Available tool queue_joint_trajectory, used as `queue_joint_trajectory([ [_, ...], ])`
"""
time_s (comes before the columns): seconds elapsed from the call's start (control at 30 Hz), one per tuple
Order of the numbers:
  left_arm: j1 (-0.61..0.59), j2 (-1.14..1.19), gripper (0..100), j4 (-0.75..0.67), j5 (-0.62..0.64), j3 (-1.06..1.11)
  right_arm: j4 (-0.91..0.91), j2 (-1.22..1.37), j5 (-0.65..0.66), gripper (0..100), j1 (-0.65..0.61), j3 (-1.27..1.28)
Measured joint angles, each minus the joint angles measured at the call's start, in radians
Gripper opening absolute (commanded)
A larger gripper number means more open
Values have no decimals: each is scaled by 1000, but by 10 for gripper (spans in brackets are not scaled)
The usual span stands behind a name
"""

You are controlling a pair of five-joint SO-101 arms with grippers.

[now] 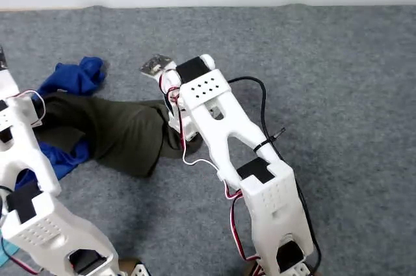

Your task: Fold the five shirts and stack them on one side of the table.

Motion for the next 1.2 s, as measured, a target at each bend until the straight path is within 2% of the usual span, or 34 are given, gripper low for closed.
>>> queue_joint_trajectory([
  [0.43,14,0,4,0,0,0,-141,147,-3,113,0,0],
  [0.63,14,0,4,0,0,0,-195,186,-3,214,0,0],
  [1.0,32,0,4,0,0,0,-210,229,-26,211,-6,-3],
  [1.07,40,0,4,0,0,0,-210,239,-28,186,-8,-5],
  [1.2,41,0,4,0,0,0,-212,247,-31,54,-2,-17],
])
